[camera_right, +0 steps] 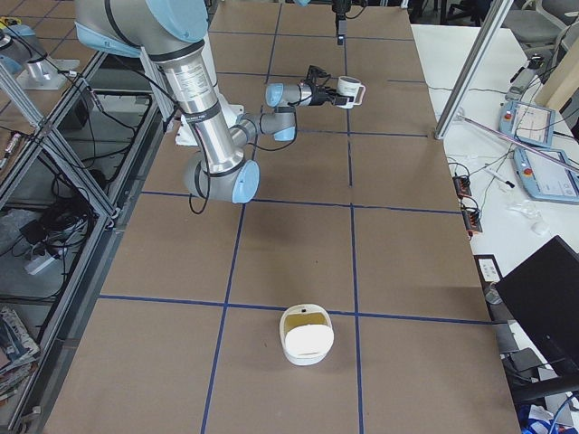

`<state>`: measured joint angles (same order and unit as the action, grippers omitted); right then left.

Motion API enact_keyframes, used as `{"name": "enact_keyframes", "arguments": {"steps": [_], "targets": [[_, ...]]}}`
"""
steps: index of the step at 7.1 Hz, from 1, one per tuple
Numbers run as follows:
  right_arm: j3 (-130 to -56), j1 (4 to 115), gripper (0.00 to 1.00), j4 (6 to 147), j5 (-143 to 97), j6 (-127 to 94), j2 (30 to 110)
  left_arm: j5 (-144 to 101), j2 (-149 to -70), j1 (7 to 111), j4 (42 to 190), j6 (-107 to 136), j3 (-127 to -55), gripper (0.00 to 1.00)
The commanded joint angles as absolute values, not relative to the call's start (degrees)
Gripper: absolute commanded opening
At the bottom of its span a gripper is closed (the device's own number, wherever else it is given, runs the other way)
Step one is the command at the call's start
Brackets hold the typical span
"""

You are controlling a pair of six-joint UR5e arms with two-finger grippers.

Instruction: Left arm hands cup to right arm to dump lemon

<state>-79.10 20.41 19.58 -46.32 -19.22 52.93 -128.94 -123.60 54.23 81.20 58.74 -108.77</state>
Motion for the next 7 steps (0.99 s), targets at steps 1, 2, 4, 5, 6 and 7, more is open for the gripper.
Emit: {"name": "enact_keyframes", "arguments": {"steps": [1,2,4,5,6,7], "targets": [[-75.94,18.47,0.28,19.78,-43.26,-19.07,50.72,-128.67,-127.95,51.08,81.30,66.95,-108.46,1.00],[-76.02,17.15,0.34,19.86,-41.42,-18.90,51.41,-128.67,-129.80,50.63,81.47,67.93,-107.06,1.00],[-76.38,13.90,0.35,19.86,-36.41,-18.81,51.15,-128.58,-130.96,49.40,84.44,71.43,-104.69,0.91],[-76.46,13.19,0.35,19.95,-35.60,-18.81,50.98,-128.41,-131.13,48.00,85.94,72.76,-103.81,0.90],[-76.46,13.10,0.37,19.95,-35.42,-18.81,50.80,-128.32,-131.74,47.38,87.00,74.43,-103.10,0.87],[-76.46,13.01,0.38,19.95,-35.42,-18.63,50.71,-128.32,-132.01,47.03,87.10,75.49,-102.92,0.86]]}}
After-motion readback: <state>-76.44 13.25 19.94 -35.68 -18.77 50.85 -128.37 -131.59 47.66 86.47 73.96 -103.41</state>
